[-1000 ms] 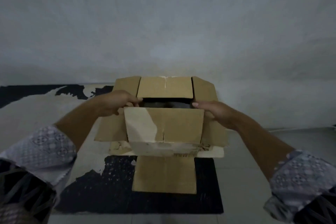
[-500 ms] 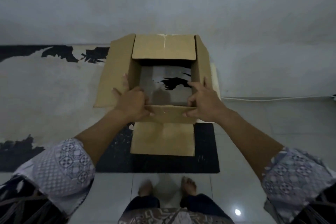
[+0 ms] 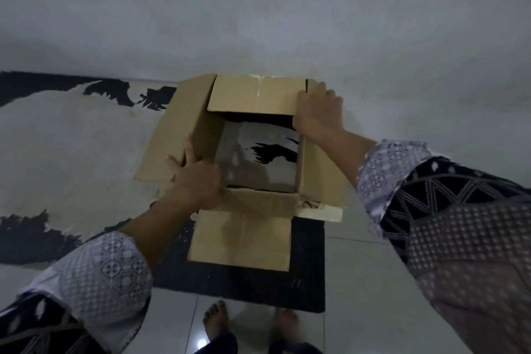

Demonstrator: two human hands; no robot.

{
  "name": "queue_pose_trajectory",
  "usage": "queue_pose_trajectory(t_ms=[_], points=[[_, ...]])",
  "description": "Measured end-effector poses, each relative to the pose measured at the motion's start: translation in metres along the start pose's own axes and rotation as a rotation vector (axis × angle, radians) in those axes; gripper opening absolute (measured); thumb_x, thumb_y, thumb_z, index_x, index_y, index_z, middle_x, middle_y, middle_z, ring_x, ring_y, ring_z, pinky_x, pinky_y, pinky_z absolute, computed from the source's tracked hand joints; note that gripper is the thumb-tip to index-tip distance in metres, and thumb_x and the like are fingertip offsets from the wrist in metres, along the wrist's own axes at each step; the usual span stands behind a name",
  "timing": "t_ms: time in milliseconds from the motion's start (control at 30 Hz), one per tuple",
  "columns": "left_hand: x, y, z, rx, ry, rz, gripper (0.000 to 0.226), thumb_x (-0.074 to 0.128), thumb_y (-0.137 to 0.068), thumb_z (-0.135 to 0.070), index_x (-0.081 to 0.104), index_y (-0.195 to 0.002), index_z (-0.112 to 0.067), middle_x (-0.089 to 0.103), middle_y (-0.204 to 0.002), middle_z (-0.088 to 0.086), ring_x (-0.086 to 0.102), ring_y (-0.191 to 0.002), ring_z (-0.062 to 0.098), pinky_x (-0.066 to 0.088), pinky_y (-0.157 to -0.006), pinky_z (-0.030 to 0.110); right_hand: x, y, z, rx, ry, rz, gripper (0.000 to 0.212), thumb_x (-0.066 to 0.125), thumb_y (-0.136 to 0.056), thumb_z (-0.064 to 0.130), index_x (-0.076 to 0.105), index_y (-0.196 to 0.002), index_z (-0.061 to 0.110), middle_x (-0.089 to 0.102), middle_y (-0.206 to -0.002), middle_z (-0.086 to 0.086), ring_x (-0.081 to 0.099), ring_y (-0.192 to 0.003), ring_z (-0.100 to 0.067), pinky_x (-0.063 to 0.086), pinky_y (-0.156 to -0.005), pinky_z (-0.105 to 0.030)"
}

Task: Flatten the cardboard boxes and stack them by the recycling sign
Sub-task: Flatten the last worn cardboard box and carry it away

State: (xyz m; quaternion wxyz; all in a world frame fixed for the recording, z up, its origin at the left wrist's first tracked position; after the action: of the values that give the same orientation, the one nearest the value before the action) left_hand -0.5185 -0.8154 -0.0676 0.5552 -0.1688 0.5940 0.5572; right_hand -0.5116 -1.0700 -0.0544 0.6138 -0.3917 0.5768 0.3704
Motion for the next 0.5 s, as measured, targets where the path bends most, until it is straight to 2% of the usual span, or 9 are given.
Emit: queue_pose_trajectory(t_ms=[67,133,200,233,267,333,367,433,500], points=[[0.0,-0.004,0.001,0.001,-0.012,0.006,0.012,0.053,-0.086,-0.021,0.062,-0.09,-0.015,0.044,-0.136,0.015,-0.027,-0.14,0.051,0.008,-0.103,0.08,0.002,-0.009,-0.005,-0.087,-0.003,-0.174,0.013,0.053,-0.087,0.021,0.061,-0.09,0.012,0.059,-0.106,-0.012,0.058,-0.088,-0.034,0.046,-0.073,-0.038],[0.002,-0.005,0.0,0.0,-0.031,0.008,0.017,0.053,-0.086,-0.022,0.064,-0.097,-0.016,0.041,-0.141,0.015,-0.028,-0.139,0.052,0.008,-0.102,0.08,-0.003,-0.023,-0.006,-0.073,-0.186,-0.286,0.025,0.046,-0.094,0.027,0.062,-0.082,0.012,0.064,-0.087,-0.007,0.061,-0.075,-0.03,0.045,-0.064,-0.032],[0.002,-0.004,0.0,0.005,-0.035,0.0,0.02,0.054,-0.085,-0.021,0.066,-0.1,-0.017,0.042,-0.141,0.012,-0.028,-0.139,0.052,0.008,-0.102,0.08,-0.015,-0.04,-0.001,0.041,-0.437,-0.289,0.03,0.044,-0.1,0.029,0.065,-0.101,0.008,0.067,-0.094,-0.01,0.063,-0.085,-0.028,0.04,-0.066,-0.029],[0.002,-0.004,0.0,0.008,-0.035,-0.006,0.022,0.055,-0.085,-0.022,0.067,-0.103,-0.018,0.042,-0.141,0.011,-0.027,-0.139,0.052,0.008,-0.102,0.08,-0.022,-0.048,0.002,0.082,-0.541,-0.3,0.03,0.045,-0.101,0.027,0.06,-0.119,0.008,0.067,-0.101,-0.01,0.063,-0.091,-0.027,0.041,-0.07,-0.03],[0.003,-0.005,0.0,0.012,-0.038,-0.012,0.025,0.055,-0.085,-0.024,0.067,-0.106,-0.019,0.043,-0.141,0.009,-0.026,-0.14,0.051,0.009,-0.102,0.08,-0.026,-0.053,0.005,0.095,-0.642,-0.311,0.041,0.048,-0.1,0.023,0.046,-0.139,0.009,0.066,-0.109,-0.01,0.062,-0.097,-0.026,0.043,-0.077,-0.032],[0.004,-0.006,0.001,0.011,-0.047,-0.014,0.028,0.055,-0.084,-0.026,0.067,-0.109,-0.02,0.044,-0.139,0.008,-0.024,-0.14,0.051,0.01,-0.102,0.08,-0.024,-0.059,0.011,0.044,-0.679,-0.206,0.075,0.054,-0.097,0.023,0.008,-0.156,0.014,0.051,-0.138,-0.01,0.053,-0.118,-0.029,0.044,-0.096,-0.041],[0.005,-0.006,0.001,0.007,-0.049,-0.014,0.029,0.055,-0.084,-0.027,0.067,-0.109,-0.02,0.044,-0.138,0.008,-0.024,-0.14,0.051,0.011,-0.102,0.079,-0.018,-0.063,0.012,0.012,-0.585,-0.104,0.08,0.054,-0.097,0.029,0.002,-0.156,0.017,0.034,-0.153,-0.01,0.04,-0.133,-0.033,0.036,-0.107,-0.049],[0.008,-0.008,0.002,0.0,-0.063,-0.014,0.029,0.055,-0.084,-0.029,0.067,-0.11,-0.021,0.045,-0.136,0.007,-0.023,-0.141,0.051,0.011,-0.103,0.079,-0.001,-0.071,0.007,-0.016,-0.35,0.161,0.075,0.045,-0.099,0.044,0.004,-0.156,0.018,0.004,-0.164,-0.003,0.012,-0.147,-0.038,0.02,-0.115,-0.058],[0.01,-0.007,0.003,0.0,-0.079,-0.025,0.029,0.054,-0.085,-0.03,0.067,-0.109,-0.022,0.047,-0.133,0.007,-0.021,-0.141,0.05,0.012,-0.103,0.078,0.012,-0.077,-0.003,-0.011,-0.223,0.327,0.074,0.037,-0.098,0.055,0.009,-0.156,0.019,0.004,-0.164,-0.004,0.009,-0.147,-0.041,0.021,-0.114,-0.059]])
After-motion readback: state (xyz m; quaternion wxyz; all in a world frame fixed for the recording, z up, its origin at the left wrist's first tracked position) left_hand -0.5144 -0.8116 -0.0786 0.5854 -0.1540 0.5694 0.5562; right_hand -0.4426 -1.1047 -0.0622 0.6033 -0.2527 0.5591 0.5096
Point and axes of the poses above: each hand's wrist, its own y-axis away from the middle knuckle, its own x-axis out of the palm, z = x × y, the point moved 1 cm from there along -y, towards the middle knuckle
